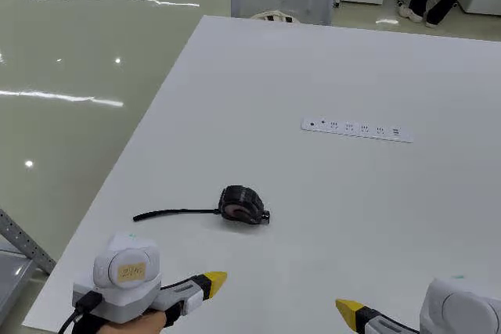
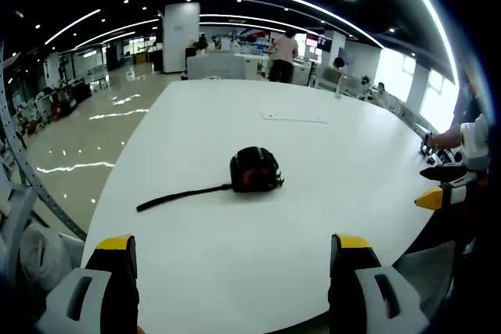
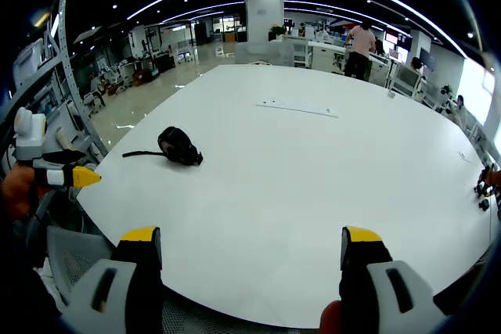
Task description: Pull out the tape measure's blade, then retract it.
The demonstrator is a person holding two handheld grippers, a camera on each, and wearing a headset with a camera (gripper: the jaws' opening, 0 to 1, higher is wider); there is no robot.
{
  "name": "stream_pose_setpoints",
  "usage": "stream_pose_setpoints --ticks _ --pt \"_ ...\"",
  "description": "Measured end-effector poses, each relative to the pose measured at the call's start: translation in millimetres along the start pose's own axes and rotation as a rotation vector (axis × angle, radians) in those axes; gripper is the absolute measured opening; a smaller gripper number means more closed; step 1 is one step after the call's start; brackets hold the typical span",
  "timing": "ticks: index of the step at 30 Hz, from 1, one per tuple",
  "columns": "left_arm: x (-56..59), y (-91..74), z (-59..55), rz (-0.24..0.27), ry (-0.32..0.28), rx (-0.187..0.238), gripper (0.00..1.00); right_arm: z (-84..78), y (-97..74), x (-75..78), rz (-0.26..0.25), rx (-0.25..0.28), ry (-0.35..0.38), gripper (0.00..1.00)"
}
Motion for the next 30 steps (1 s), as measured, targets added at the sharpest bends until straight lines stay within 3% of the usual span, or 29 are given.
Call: stream_pose_setpoints --ticks 30 --pt "-0.8 13.4 1.2 -0.017 0.007 -0.011 1.0 1.6 12.6 -0.1 0.01 -0.021 -0.029 0.96"
Point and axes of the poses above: the centre of the closed fingertips' face, and the gripper's own axes: y roughly forward along the fingers, x roughly to its right, z roughly out of its top, the point moved 3 cm from there along -y, roughly backward along the fingers, and after that the axes turned 4 degrees about y, right-handed, at the moved point
